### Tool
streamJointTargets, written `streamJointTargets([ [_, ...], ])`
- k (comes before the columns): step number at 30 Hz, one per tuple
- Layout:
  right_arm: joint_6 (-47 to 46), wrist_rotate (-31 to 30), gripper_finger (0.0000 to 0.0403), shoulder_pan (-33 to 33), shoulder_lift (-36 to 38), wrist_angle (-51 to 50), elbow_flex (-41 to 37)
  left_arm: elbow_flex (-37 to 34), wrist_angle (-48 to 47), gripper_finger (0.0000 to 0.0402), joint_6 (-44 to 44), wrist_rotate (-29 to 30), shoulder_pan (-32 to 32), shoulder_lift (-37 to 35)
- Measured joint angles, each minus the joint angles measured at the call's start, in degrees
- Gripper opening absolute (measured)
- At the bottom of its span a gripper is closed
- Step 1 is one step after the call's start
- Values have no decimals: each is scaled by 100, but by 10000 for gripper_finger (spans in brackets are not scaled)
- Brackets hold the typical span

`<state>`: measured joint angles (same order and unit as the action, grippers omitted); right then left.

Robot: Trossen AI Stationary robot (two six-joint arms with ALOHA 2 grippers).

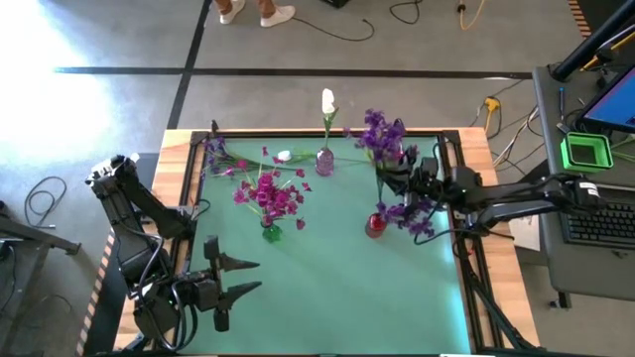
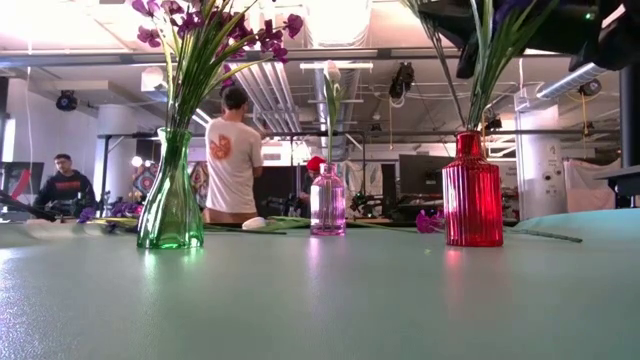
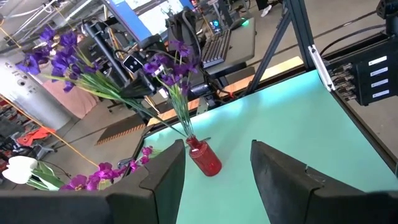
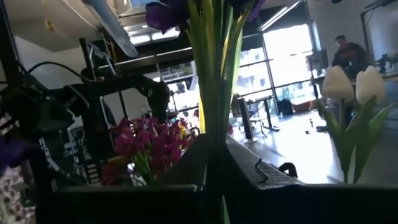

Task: Sort flowers into vase by color
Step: Put the bottom violet flowers into the red flower vase

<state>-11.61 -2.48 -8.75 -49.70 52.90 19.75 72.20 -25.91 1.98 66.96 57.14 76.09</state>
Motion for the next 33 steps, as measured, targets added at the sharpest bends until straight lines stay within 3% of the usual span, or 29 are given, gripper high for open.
streamJointTargets([
  [26, 462, 519, 23, 24, -292, -137, -2, 0, -44, 169, 0, -2, 0, 0],
  [33, 483, 595, 43, 24, -292, -234, -2, 0, -44, 169, 0, -2, 0, 0],
])
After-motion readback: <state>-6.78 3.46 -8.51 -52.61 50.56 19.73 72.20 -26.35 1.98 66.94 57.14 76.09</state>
